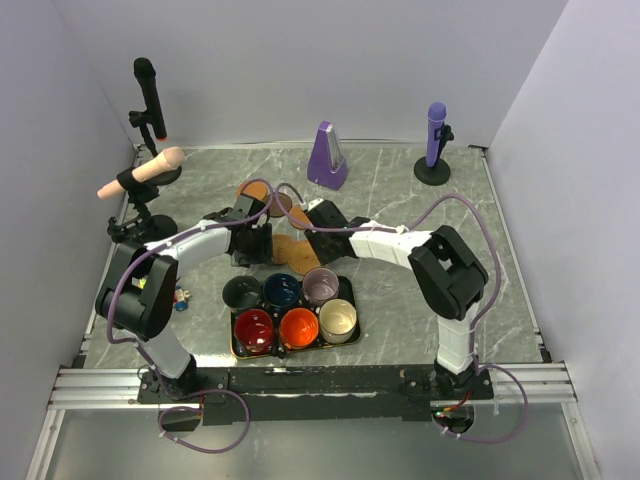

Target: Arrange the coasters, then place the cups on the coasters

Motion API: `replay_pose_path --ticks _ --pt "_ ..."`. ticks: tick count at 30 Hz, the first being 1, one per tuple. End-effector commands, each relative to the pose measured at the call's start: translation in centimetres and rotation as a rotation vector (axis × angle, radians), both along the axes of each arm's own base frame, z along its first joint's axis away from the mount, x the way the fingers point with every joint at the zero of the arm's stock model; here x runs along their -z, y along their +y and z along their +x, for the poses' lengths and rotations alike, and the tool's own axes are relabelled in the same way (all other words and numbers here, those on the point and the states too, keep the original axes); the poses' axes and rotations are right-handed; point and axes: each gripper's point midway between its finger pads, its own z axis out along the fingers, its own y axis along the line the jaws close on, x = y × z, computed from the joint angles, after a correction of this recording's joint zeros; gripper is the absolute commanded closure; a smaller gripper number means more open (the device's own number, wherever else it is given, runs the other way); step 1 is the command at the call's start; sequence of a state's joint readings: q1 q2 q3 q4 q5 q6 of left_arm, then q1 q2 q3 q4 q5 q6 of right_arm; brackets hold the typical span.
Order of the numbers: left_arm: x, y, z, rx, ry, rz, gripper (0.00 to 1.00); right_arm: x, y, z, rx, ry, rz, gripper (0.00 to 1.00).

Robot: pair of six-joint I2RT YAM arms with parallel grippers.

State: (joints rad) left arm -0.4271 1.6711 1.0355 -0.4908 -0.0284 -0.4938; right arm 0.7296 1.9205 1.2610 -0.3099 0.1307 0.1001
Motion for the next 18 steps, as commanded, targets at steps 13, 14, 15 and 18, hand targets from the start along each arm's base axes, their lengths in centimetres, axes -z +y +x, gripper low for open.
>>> replay_pose_path --ticks 13,14,15,18 --pt "-1.4 -0.3 1.8 -0.016 -0.055 -0.01 0.36 -0.5 -5.8 0.3 0.061 -0.023 -0.071 0.56" --pt "-1.3 -0.3 1.9 -0.014 -0.052 -0.008 0.36 -0.6 -5.9 0.4 0.062 -0.02 -0.074 0.56" --pt "-1.3 -0.3 1.9 -0.012 -0.052 -0.009 0.36 -0.5 -6.1 0.6 0.066 -0.016 -0.082 0.56" --pt "-1.5 -0.4 2.2 -0.009 -0.057 -0.011 0.36 -0.8 -6.5 1.0 0.079 -0.01 -0.09 0.56"
